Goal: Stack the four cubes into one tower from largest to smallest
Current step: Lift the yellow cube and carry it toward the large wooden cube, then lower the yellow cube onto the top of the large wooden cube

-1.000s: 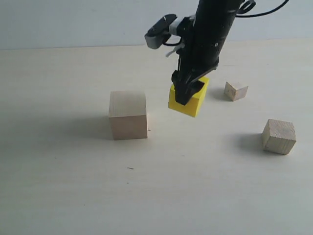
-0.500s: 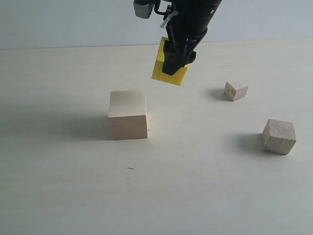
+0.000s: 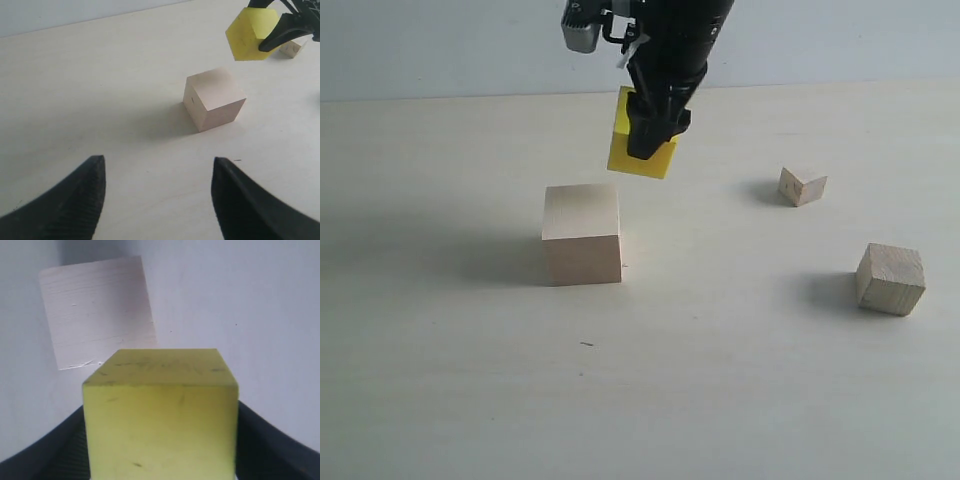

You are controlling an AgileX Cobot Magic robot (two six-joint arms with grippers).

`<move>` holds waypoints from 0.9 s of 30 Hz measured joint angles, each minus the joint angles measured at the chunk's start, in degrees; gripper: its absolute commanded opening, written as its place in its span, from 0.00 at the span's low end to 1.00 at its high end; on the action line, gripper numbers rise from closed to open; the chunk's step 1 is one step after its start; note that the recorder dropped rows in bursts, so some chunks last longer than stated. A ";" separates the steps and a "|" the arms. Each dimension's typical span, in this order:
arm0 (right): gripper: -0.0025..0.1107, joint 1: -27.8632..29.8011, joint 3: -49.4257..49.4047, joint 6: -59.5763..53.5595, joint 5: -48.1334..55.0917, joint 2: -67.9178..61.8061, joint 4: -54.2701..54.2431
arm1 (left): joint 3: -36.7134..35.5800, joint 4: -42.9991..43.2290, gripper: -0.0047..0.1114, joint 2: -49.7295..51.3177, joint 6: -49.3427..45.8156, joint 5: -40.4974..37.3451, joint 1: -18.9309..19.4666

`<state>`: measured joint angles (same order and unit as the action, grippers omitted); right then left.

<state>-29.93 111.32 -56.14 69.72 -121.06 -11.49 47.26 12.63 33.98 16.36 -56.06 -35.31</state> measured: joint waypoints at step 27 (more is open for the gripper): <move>0.02 -9.53 0.43 42.15 0.52 0.00 5.13 | 0.00 0.00 0.56 0.00 0.10 0.00 0.00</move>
<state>-39.46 111.75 -13.99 70.24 -121.06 -6.36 47.26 12.63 33.98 16.46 -56.06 -35.31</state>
